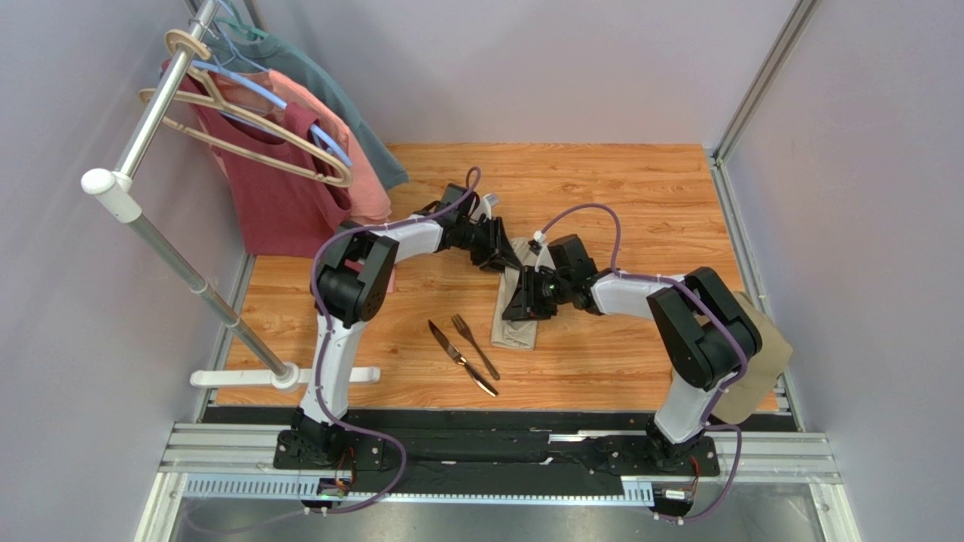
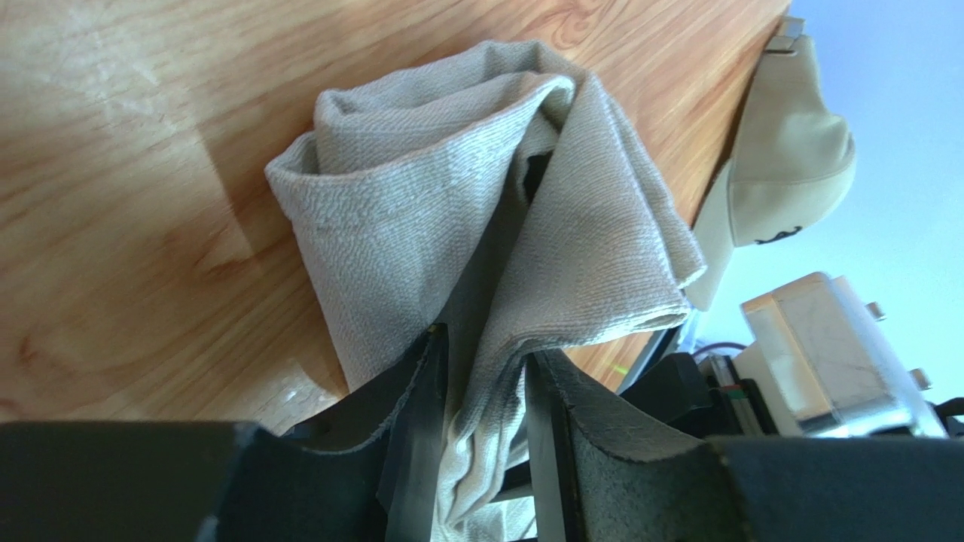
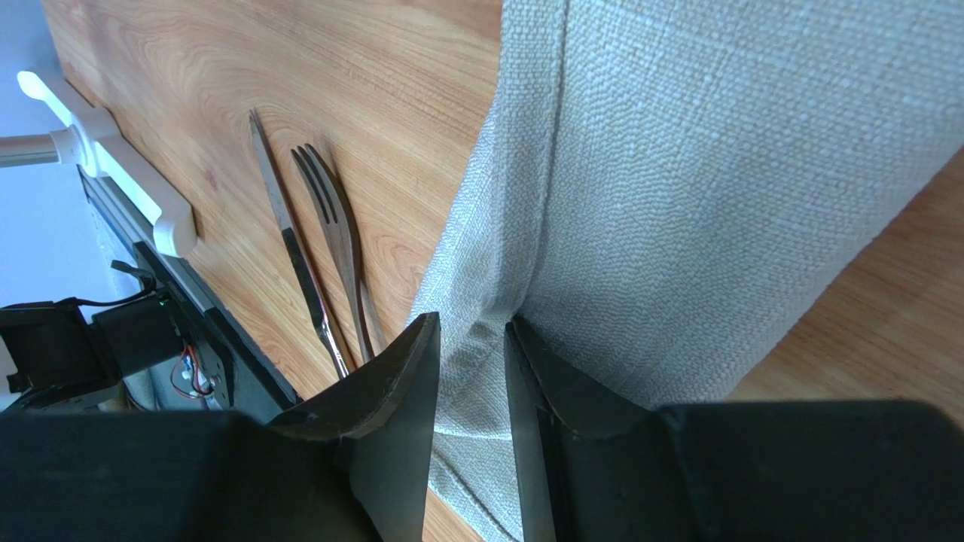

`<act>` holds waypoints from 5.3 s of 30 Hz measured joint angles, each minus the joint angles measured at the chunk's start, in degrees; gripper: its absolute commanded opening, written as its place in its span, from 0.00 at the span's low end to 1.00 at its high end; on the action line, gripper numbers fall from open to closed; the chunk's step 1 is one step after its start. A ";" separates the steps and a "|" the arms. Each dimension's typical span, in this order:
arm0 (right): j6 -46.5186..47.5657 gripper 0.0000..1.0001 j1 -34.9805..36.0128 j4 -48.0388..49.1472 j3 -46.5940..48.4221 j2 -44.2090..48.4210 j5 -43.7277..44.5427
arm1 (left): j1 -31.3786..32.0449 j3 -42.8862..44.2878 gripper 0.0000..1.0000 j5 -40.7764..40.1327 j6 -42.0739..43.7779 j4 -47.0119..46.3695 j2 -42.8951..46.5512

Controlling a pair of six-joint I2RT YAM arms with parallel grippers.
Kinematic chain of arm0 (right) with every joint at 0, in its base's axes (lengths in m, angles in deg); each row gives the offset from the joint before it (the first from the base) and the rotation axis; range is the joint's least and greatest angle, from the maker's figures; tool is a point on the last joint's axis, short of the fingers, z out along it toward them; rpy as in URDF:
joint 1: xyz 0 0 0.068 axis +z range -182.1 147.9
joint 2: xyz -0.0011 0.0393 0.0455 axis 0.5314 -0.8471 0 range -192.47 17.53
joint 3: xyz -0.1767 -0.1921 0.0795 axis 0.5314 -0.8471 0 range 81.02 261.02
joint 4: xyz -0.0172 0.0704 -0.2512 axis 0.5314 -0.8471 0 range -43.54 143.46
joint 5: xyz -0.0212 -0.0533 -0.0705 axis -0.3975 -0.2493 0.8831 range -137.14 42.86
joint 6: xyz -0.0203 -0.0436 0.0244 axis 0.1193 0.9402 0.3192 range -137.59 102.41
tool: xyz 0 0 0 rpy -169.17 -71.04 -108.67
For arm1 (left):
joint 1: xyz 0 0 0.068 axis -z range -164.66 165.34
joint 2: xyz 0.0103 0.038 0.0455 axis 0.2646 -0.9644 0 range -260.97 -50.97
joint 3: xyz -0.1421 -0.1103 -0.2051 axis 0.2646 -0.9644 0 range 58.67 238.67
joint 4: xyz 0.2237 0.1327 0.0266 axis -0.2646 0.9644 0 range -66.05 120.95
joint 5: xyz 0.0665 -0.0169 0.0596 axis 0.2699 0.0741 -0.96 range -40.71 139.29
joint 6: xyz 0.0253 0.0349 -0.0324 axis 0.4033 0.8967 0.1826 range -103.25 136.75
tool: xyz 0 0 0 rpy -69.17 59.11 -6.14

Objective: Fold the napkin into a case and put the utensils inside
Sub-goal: Fold the 2/3-rectangle-folded napkin at the center of the board.

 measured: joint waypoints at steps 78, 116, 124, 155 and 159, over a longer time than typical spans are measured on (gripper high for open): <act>-3.23 0.41 -5.60 8.57 17.92 -12.28 10.03 | 2.43 -18.82 0.06 -11.41 1.18 -21.88 10.16; -3.21 0.45 -3.32 1.38 23.65 -14.23 14.97 | 2.64 -21.05 0.42 -14.16 -0.98 -16.15 13.29; -1.03 0.43 -3.28 1.60 22.49 -14.23 15.23 | 2.64 -22.34 0.16 -15.21 -2.80 -17.90 13.29; 12.31 0.43 3.65 -7.30 23.04 -10.80 30.40 | 2.97 -33.29 0.21 -14.21 -6.49 -37.73 15.54; 10.82 0.44 2.47 -8.50 22.93 -9.94 28.41 | 3.04 -33.29 0.43 -14.62 -6.27 -35.12 16.61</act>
